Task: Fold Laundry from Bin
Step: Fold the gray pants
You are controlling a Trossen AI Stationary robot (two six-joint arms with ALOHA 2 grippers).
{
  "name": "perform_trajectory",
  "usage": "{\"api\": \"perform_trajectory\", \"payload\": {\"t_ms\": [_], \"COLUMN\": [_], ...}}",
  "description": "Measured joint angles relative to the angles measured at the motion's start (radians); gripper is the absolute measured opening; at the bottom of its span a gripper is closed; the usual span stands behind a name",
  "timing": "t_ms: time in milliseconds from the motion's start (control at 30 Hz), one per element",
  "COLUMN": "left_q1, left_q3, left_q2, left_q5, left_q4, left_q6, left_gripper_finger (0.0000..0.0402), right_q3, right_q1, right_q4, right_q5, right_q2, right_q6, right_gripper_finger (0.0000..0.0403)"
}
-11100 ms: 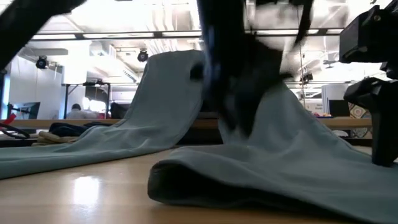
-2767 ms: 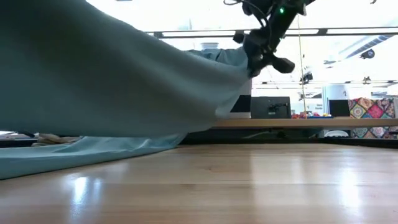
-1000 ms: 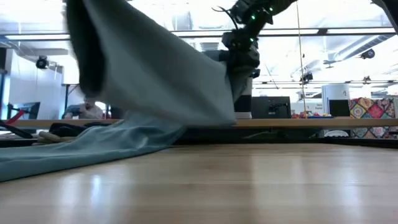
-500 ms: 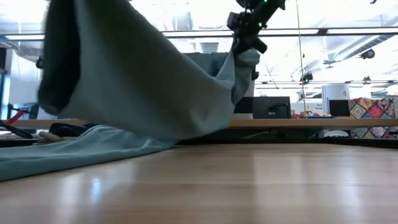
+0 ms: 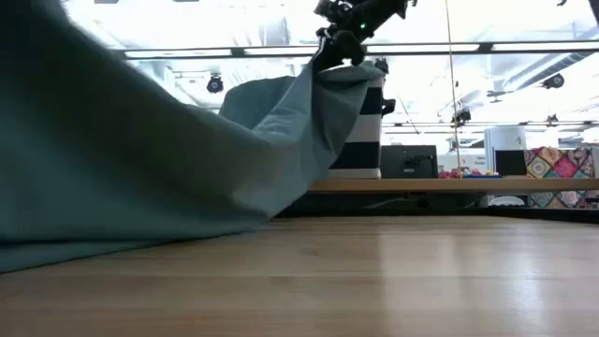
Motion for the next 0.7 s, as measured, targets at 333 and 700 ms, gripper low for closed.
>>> {"api": "perform_trajectory", "payload": {"t_ms": [333,700], "left_q1": [-0.029,-0.018], "left_q3": [-0.069,-0.069], "left_q2": [0.006,0.01], "left_q5": [0.024,0.017], "left_q4": [0.099,0.101], "left_q6": [-0.037,-0.025], "left_gripper_finger": [0.0,0.0], "right_q3": [-0.001,0.043], "right_q1": [-0.015,-0.034], "right_q4": [-0.035,-0.395], "right_q5": [0.155,0.168], "right_q2": [0.029,0.0], "right_q6": [-0.038,0.114], "right_gripper_finger": [0.0009,0.0088]}}
